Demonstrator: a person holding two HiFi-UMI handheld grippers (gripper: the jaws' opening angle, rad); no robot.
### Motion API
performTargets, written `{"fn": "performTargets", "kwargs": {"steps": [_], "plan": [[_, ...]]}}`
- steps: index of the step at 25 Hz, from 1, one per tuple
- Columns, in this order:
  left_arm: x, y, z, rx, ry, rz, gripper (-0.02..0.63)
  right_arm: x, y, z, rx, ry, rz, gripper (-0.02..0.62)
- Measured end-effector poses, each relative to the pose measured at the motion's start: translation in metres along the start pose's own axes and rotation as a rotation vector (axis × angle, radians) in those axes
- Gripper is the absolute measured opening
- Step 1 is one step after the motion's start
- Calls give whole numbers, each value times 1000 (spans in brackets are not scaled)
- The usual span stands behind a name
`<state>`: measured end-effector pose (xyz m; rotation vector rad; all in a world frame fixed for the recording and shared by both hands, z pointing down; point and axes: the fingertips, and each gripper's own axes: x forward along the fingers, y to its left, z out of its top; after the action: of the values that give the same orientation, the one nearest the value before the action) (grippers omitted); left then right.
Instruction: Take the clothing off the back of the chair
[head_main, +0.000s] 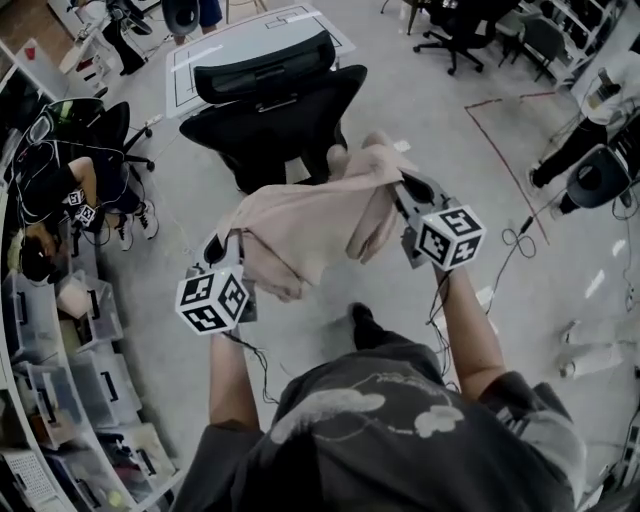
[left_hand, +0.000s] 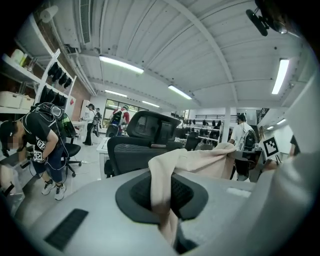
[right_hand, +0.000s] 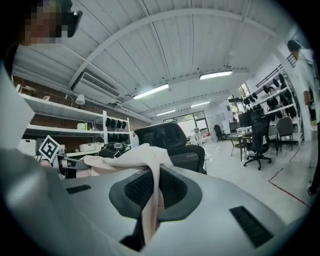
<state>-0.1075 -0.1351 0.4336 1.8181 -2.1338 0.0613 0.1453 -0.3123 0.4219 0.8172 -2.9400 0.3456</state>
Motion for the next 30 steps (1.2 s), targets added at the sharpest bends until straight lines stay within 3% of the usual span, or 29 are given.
{"fn": "performTargets", "kwargs": {"steps": [13, 19, 30], "plan": [[-64, -2, -23, 13, 11, -103, 5, -67, 57, -24, 17, -3, -93, 0], [-94, -1, -29, 17, 4, -112, 5, -91, 82, -33, -56, 32, -107, 0], [-140, 1, -46, -6, 14, -125, 5, -123, 121, -42, -50, 38, -139, 0]]}}
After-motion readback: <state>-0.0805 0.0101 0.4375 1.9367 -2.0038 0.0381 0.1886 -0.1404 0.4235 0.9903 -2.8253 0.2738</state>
